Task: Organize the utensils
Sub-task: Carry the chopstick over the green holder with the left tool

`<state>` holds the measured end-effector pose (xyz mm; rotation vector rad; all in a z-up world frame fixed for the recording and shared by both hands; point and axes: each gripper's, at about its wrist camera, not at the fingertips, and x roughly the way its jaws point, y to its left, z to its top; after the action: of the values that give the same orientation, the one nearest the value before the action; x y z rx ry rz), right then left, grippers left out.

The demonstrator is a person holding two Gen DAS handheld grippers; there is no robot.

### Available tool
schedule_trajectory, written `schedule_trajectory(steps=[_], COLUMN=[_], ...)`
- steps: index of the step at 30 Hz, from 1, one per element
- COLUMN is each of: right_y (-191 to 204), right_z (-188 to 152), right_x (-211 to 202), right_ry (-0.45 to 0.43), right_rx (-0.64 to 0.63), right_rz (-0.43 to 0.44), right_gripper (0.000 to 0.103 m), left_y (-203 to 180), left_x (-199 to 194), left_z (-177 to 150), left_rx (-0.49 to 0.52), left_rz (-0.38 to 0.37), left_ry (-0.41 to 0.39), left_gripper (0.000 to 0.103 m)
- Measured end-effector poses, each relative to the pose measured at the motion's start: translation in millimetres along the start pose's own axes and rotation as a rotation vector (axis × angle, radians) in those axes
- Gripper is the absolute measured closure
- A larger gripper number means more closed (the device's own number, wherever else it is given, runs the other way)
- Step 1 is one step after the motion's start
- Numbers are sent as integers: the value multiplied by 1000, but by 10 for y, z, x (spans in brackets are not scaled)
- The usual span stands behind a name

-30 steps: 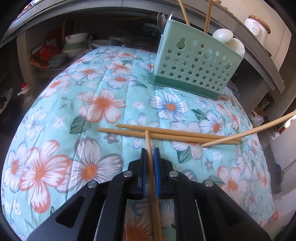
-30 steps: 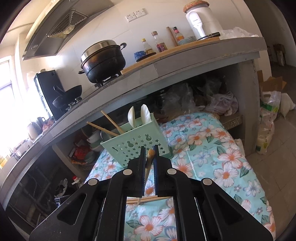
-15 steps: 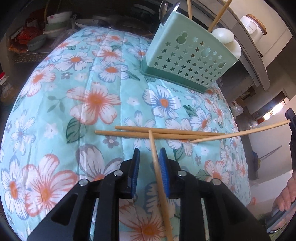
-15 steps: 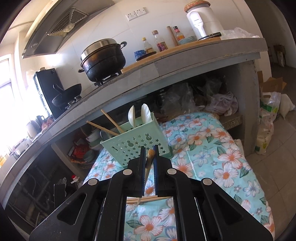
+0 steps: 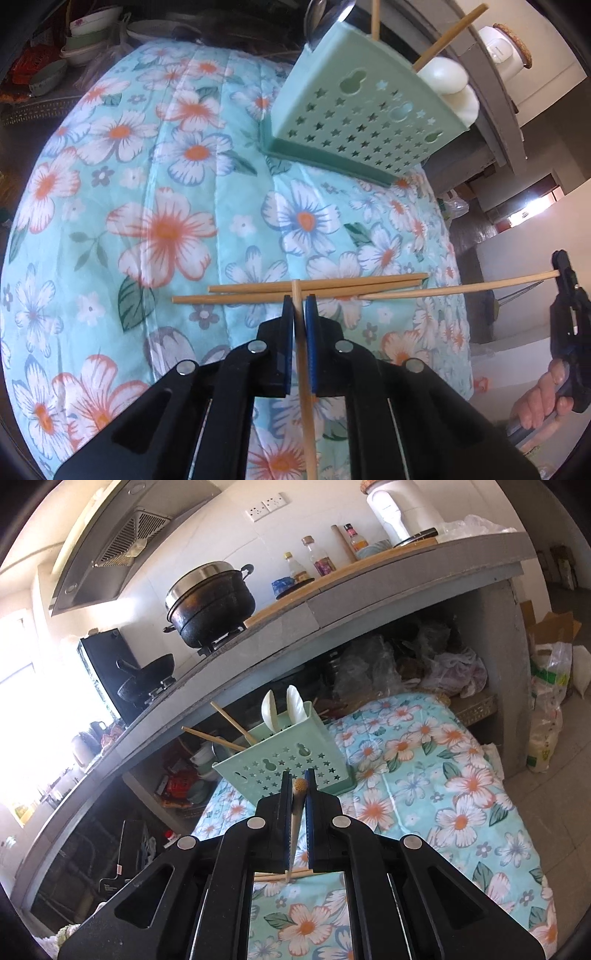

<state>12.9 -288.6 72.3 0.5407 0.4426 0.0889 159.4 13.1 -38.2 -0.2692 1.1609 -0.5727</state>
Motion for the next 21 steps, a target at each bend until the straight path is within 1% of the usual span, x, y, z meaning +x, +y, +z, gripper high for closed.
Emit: schedule_trajectory(steps=[4,6,9,10,11,13,17,21], right_y=[-122,-162,-202,-223,-234,-257,-275,-285], right_z=[42,51,41,41,35,43,65,86], right_x=[-43,-84,-139,-151,-164,-180,-194,-198], right_ry=[1,-8,-20,-21,-22,-22,-25,-33], right_rx=[51,60,64,70,74,81,83,82], right_rz=[40,47,53,59,64,75,88,103], right_gripper=[99,99,99,99,99,99,99,99], left_y=[-210,-340,-571,-646,-751,-921,-1192,-1391], left_x=[-430,-698,-1146,-1269,-1424,-1633,-1917,-2065], left_z=[132,225,359,391,430,496,668,868], left_rx=[50,85,150,172,200,234,273,289], left_rz=[-11,-13,-4,8,26,49,33,21], left_ry=[-103,-174,-326,-376,-447,-551,-696,-796], left_gripper=[98,98,98,98,98,98,98,98])
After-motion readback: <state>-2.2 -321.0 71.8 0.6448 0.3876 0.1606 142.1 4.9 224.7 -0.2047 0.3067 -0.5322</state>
